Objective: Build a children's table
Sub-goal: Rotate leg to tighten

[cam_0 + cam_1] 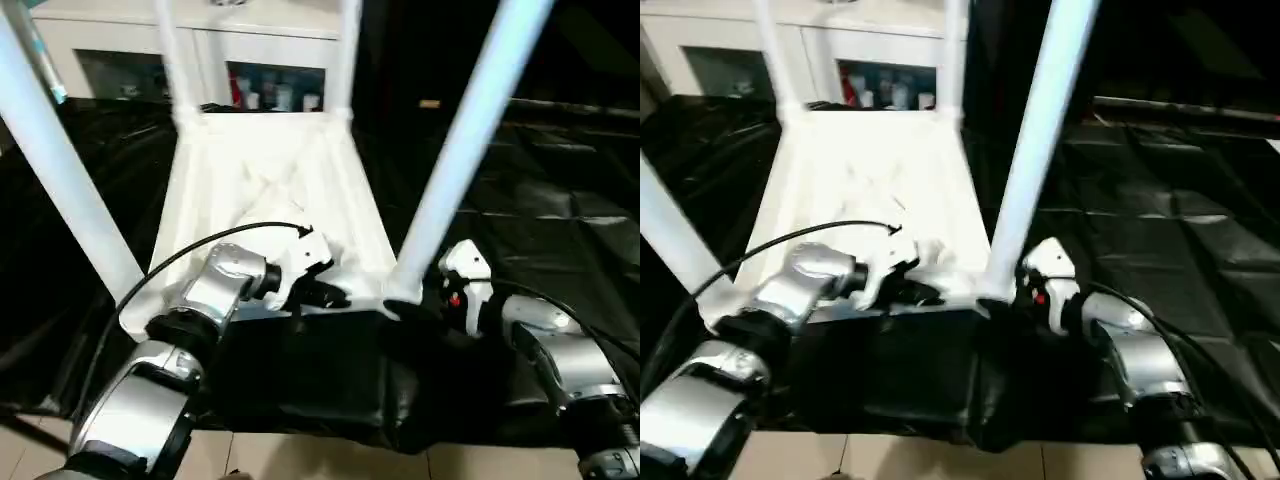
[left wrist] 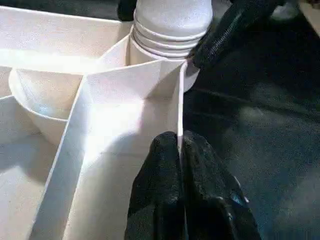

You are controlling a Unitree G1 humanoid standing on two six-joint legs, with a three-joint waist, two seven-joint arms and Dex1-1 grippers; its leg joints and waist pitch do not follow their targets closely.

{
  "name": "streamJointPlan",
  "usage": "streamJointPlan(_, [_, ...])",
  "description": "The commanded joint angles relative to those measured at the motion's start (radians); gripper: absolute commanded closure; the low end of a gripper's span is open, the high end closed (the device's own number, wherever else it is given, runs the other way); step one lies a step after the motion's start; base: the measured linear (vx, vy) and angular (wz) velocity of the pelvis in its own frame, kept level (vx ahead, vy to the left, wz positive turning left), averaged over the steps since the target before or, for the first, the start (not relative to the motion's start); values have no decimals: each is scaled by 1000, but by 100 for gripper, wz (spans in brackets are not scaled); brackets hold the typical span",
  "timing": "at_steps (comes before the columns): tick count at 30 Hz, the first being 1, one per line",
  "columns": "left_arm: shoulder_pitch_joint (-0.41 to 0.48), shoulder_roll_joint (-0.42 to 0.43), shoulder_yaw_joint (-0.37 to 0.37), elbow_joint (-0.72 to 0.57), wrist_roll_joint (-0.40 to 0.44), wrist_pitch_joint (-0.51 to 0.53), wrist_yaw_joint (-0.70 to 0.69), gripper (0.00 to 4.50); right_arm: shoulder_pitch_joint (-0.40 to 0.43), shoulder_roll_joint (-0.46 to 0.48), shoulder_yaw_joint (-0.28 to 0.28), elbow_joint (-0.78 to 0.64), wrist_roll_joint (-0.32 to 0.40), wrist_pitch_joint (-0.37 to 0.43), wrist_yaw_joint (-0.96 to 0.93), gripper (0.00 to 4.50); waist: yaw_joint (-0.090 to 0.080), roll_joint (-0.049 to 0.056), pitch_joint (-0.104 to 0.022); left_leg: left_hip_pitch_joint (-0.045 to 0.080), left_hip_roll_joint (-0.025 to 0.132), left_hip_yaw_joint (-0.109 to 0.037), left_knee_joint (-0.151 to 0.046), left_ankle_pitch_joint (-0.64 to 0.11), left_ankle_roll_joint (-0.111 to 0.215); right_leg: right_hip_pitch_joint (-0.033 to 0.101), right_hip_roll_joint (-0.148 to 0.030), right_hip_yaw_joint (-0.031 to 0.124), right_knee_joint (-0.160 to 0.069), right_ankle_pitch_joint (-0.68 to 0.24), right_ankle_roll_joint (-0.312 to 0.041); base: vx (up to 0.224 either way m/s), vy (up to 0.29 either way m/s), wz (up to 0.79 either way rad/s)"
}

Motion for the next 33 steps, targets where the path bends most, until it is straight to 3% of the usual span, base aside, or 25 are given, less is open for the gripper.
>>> streamJointPlan(1, [16, -19, 20, -46, -94, -10, -59, 450, 12, -11, 8, -32, 19, 13, 32, 69, 1, -19, -52, 6, 61, -23, -56, -158, 99, 50, -79, 50, -71, -217, -212, 0, 0, 0])
streamJointPlan(8, [37, -8, 23, -74, -97, 3, -82, 450, 28, -1, 17, -56, 40, 14, 76, 69, 4, -21, -50, 5, 60, -23, -57, -167, 90, 49, -79, 48, -75, -258, -196, 0, 0, 0])
streamJointPlan(13, [45, -6, 21, -91, -97, 14, -87, 450, 32, 5, 20, -57, 55, 15, 88, 123, 4, -22, -52, 2, 59, -23, -55, -148, 92, 51, -79, 49, -70, -231, -196, 0, 0, 0])
streamJointPlan(18, [54, -9, 17, -106, -95, 19, -87, 450, 35, 16, 23, -59, 56, 16, 90, 138, 4, -23, -52, 3, 58, -23, -55, -150, 94, 51, -78, 48, -72, -239, -195, 0, 0, 0])
streamJointPlan(19, [55, -10, 16, -107, -94, 19, -86, 450, 35, 20, 25, -57, 54, 15, 90, 165, 4, -23, -52, 3, 58, -23, -55, -146, 94, 51, -78, 48, -71, -236, -195, 0, 0, 0])
streamJointPlan(26, [57, -23, 7, -98, -59, 7, -18, 450, 30, 56, 27, -21, 27, 2, 17, 175, 4, -24, -52, 3, 57, -23, -54, -142, 94, 50, -78, 48, -70, -235, -194, 0, 0, 0])
streamJointPlan(28, [48, -38, 7, -74, -34, 1, 47, 450, 24, 79, 19, 8, 10, 3, -42, 175, 0, -23, -50, 4, 57, -24, -55, -156, 82, 46, -79, 48, -74, -262, -187, 0, 0, 0])
streamJointPlan(33, [0, -133, 19, 19, 23, 20, 307, 450, -5, 218, -29, 114, -37, 34, -334, 175, -14, -25, -42, 12, 53, -32, -64, -257, 33, 41, -82, 44, -101, -491, -119, 0, 0, 0])
